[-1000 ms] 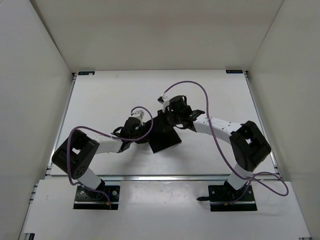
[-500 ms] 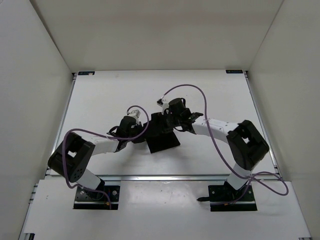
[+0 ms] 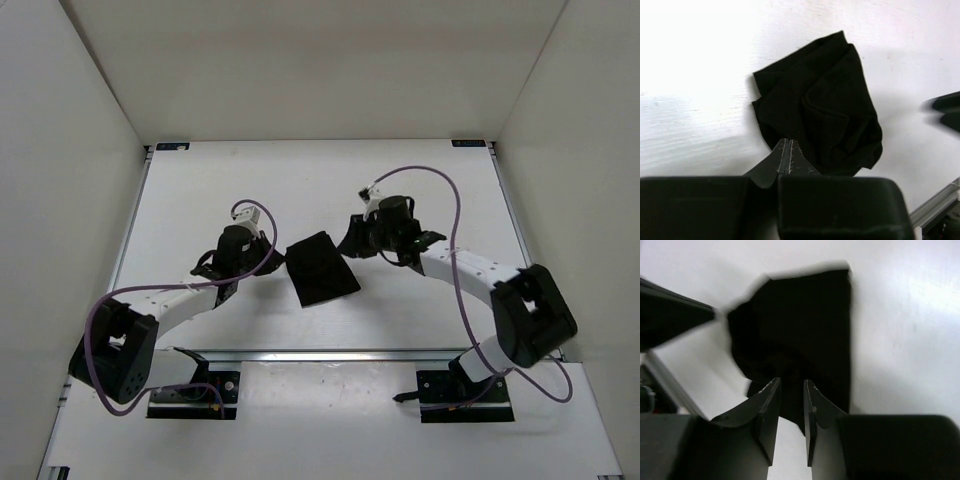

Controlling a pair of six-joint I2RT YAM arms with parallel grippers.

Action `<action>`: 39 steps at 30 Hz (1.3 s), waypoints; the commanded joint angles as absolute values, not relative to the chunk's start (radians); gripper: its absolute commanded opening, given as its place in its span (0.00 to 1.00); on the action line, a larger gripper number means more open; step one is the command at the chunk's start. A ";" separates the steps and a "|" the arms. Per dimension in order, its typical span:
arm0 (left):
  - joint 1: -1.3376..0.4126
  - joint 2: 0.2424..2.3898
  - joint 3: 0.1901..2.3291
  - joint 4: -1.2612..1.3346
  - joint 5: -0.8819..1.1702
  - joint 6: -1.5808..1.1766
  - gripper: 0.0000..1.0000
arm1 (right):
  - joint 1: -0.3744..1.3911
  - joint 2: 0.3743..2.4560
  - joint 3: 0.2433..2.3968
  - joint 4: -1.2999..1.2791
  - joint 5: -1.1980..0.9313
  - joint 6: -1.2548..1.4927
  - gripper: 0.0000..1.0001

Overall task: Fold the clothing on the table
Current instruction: Fold the skirt

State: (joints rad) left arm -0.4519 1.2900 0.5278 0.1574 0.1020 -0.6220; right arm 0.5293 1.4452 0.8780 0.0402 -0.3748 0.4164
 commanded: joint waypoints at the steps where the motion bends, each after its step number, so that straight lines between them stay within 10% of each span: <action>1: -0.471 1.269 0.509 0.190 0.132 -0.637 0.00 | 0.552 1.526 0.842 0.034 -0.327 0.388 0.21; 17: -0.523 1.186 0.561 0.245 0.198 -0.689 0.00 | 0.548 1.700 0.974 0.081 -0.337 0.356 0.16; 39: -0.486 1.592 0.644 0.325 0.241 -0.686 0.00 | 0.704 1.634 0.874 0.167 -0.451 0.425 0.17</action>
